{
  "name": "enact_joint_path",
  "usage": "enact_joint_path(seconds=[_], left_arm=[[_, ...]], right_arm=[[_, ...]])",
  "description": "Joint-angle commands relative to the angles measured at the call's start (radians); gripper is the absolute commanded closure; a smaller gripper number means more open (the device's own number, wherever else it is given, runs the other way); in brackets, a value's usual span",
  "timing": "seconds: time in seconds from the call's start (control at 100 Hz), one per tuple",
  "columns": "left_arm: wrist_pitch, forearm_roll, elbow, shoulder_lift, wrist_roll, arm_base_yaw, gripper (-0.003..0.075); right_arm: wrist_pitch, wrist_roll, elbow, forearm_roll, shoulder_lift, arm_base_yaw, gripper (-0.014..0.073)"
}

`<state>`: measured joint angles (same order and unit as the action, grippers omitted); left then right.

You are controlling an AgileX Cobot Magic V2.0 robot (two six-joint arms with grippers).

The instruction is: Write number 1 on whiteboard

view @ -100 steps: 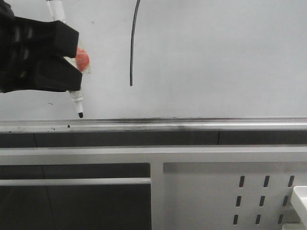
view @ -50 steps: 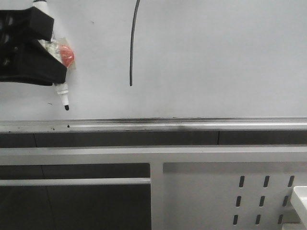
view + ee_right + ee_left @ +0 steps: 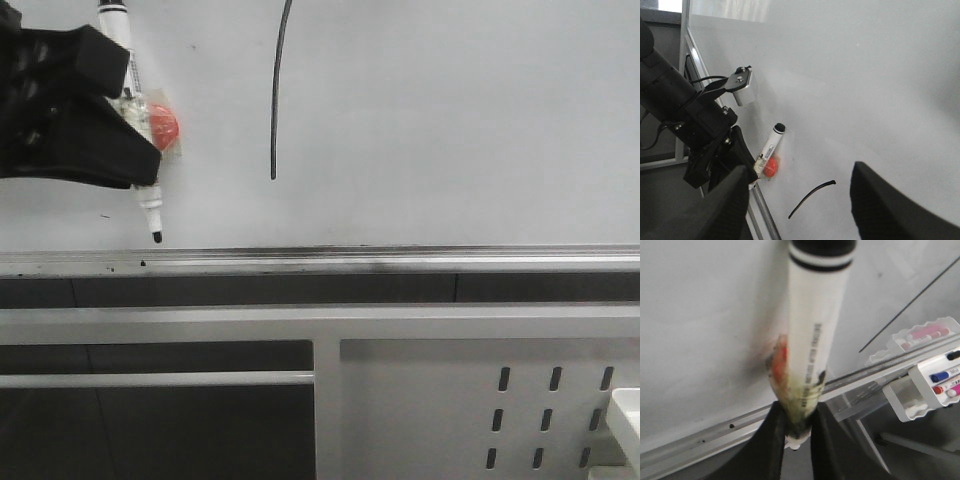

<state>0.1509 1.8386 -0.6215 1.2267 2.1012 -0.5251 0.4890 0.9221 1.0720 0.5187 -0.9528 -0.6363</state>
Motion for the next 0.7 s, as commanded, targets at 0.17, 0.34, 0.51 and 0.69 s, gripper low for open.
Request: enact_joint_path(seconds=[0.17,0.34,0.51,0.69], left_arm=[[0.001,-0.004,-0.033,-0.008,-0.003,0.002,0.0740],[-0.034,-0.004,-0.033,-0.008,-0.003,0.002,0.0740],[-0.091,-0.004,-0.033,-0.008,-0.003,0.002,0.0739],[-0.113,-0.004,-0.033,-0.008,-0.003,0.002,0.0739]], right_arm=[[-0.060,0.008,0.035,0.016,0.007,0.008,0.0202],[-0.056,0.008,0.035,0.016,0.007,0.008,0.0202],[-0.056,0.008,0.035,0.016,0.007,0.008,0.0202],[-0.056,0.008,0.035,0.016,0.007,0.008,0.0202]])
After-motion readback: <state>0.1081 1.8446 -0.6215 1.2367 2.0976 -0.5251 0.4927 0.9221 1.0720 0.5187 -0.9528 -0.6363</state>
